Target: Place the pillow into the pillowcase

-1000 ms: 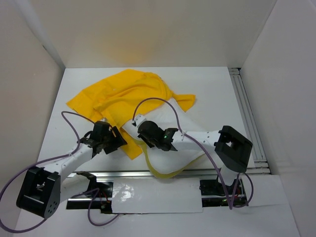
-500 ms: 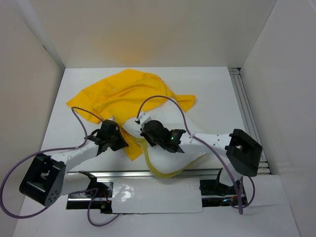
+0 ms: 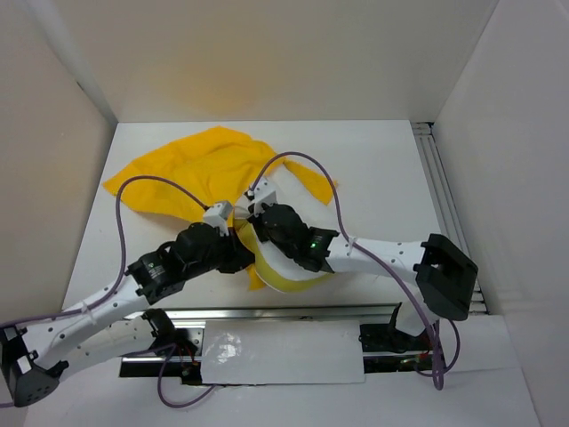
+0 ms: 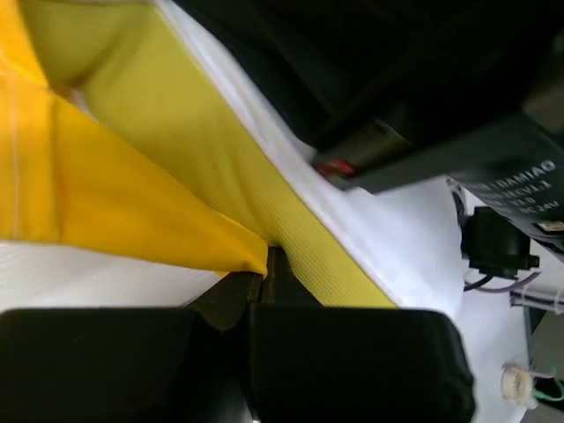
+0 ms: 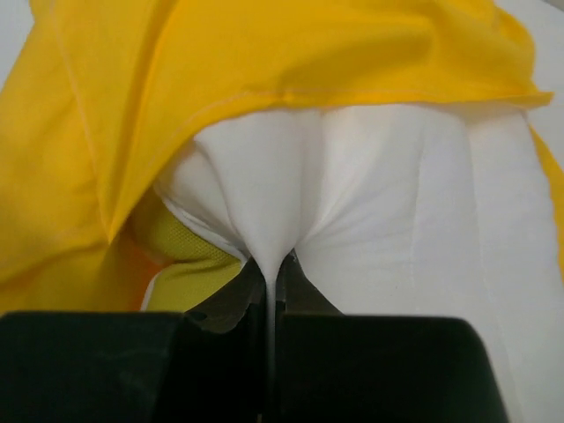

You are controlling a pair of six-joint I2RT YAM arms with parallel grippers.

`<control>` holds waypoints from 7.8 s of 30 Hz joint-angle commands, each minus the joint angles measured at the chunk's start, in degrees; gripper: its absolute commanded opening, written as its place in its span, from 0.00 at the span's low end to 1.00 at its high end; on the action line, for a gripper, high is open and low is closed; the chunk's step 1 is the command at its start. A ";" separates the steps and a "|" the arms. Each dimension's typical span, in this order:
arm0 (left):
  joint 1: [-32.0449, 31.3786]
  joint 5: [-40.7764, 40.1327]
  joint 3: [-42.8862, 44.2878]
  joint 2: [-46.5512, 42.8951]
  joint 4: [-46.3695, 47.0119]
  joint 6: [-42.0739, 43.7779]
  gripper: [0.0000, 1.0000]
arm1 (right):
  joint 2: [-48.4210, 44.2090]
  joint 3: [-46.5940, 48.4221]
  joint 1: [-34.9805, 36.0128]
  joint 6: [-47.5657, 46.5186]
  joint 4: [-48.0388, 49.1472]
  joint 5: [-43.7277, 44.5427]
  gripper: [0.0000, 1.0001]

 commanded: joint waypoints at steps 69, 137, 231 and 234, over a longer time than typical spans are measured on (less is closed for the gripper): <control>17.25 -22.54 79.95 78.73 -32.73 29.95 1.00 | 17.62 21.10 -45.78 -16.20 -19.27 -51.98 0.99; -9.63 -16.91 80.04 53.96 -23.93 33.64 0.00 | -11.28 -3.07 -29.08 -2.05 19.14 -48.03 0.00; 10.66 19.84 57.10 66.43 -3.01 26.79 0.00 | -19.00 -11.94 -43.24 15.97 -23.28 -37.57 1.00; 10.66 20.36 55.61 66.43 -2.40 26.79 0.00 | -23.74 -15.54 -43.24 14.82 -27.16 -37.57 1.00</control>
